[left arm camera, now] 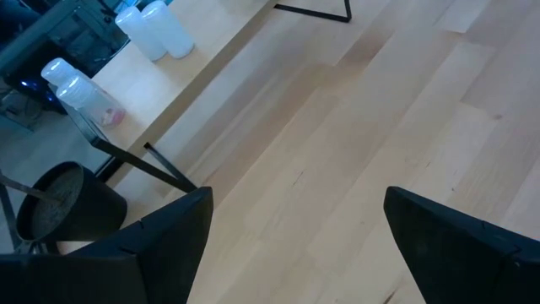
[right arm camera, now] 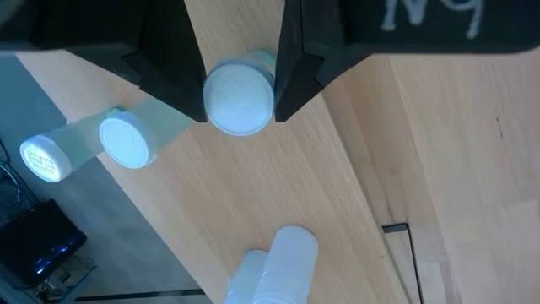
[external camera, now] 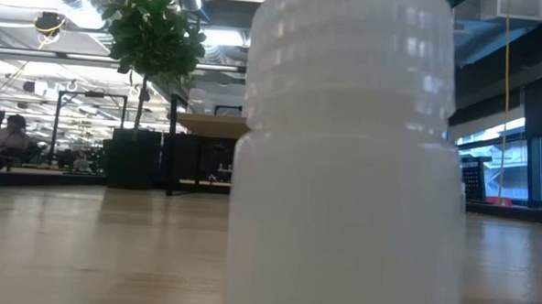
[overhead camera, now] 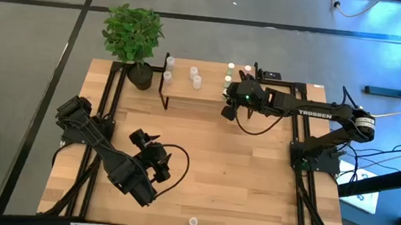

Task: Pick and place medicine bottles onto shelf by color
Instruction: Put the green pill bottle on the shelf aligned with the other green pill bottles, then adjust the white pill bottle on the shelf

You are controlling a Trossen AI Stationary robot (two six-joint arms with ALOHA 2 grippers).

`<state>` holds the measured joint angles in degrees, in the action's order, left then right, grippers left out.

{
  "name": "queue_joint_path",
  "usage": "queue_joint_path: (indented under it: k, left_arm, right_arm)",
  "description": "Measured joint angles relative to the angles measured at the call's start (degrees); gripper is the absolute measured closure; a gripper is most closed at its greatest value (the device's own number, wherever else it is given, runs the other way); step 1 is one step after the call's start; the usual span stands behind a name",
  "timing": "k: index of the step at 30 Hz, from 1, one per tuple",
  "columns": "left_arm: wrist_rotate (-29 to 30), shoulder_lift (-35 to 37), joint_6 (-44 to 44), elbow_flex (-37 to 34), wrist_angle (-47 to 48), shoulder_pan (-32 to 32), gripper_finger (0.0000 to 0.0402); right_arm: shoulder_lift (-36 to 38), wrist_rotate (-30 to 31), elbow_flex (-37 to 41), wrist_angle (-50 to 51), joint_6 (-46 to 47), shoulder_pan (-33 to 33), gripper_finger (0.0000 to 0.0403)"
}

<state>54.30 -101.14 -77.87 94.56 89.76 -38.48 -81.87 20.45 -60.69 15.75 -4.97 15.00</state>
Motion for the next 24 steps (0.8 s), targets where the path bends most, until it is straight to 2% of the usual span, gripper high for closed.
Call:
queue_joint_path:
  k: [15, 24]
  left_arm:
    - [-0.6, 0.0, 0.0, 0.0, 0.0, 0.0, 0.0058]
    - [-1.1, 0.0, 0.0, 0.0, 0.0, 0.0, 0.0058]
  right_arm:
    - [0.0, 0.1, 0.0, 0.0, 0.0, 0.0, 0.0197]
    - [0.0, 4.9, 0.0, 0.0, 0.3, 0.0, 0.0176]
